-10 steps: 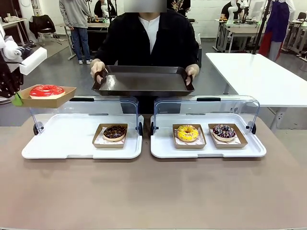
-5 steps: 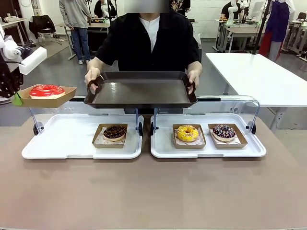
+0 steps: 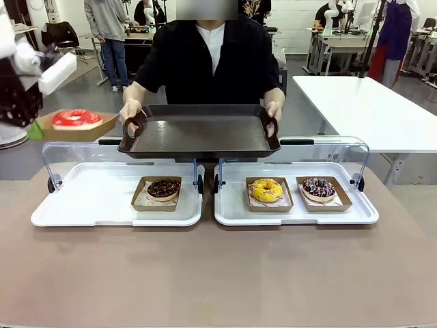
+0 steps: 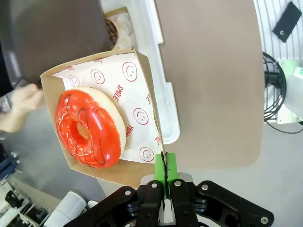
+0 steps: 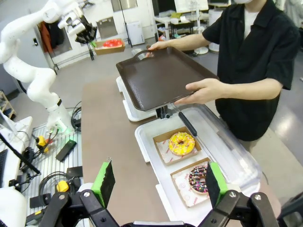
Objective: Provide the desired donut to the person.
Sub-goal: Place the picked Paper togo box onto the Handle tray extended by the person.
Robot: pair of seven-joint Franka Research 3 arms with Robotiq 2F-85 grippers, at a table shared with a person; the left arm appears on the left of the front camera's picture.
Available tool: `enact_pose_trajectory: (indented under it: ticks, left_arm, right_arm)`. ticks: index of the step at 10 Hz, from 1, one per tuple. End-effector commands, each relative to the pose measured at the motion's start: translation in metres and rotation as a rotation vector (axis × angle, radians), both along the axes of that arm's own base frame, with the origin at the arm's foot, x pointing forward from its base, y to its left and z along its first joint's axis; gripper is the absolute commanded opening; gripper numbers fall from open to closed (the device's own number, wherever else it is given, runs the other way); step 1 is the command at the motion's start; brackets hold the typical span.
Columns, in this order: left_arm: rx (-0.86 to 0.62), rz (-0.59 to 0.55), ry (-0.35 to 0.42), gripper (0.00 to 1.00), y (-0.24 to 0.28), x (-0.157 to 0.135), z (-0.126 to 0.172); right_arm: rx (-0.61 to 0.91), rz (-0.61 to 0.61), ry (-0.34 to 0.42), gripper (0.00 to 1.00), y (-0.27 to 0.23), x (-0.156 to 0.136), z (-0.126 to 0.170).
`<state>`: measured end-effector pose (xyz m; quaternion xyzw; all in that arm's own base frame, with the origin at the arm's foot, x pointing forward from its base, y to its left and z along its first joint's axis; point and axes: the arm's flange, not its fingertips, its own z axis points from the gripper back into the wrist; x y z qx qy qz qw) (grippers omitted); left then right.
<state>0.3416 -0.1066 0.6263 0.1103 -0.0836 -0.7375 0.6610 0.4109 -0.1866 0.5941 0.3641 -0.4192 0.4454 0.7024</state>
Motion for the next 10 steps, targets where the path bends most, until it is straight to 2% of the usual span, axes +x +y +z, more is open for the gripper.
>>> enact_pose_trajectory:
  ticks: [1, 2, 4, 6, 9, 10]
  left_arm:
    - [0.018, 0.004, -0.036, 0.01, -0.034, 0.008, 0.040]
    - [0.009, -0.020, -0.029, 0.01, -0.049, 0.008, 0.047]
    - [0.062, -0.036, -0.018, 0.01, -0.091, 0.027, 0.063]
    - [0.103, -0.021, -0.014, 0.01, -0.127, 0.046, 0.061]
    - [0.107, 0.025, -0.022, 0.01, -0.168, 0.082, 0.033]
    - [0.103, 0.024, -0.002, 0.01, -0.171, 0.096, 0.021]
  right_arm:
    - [0.007, -0.001, -0.008, 1.00, 0.000, -0.001, 0.000]
    - [0.007, -0.001, -0.008, 1.00, 0.000, -0.001, 0.000]
    - [0.007, -0.001, -0.008, 1.00, 0.000, -0.001, 0.000]
    - [0.007, -0.001, -0.008, 1.00, 0.000, -0.001, 0.000]
    - [0.007, -0.001, -0.008, 1.00, 0.000, -0.001, 0.000]
    - [0.007, -0.001, -0.008, 1.00, 0.000, -0.001, 0.000]
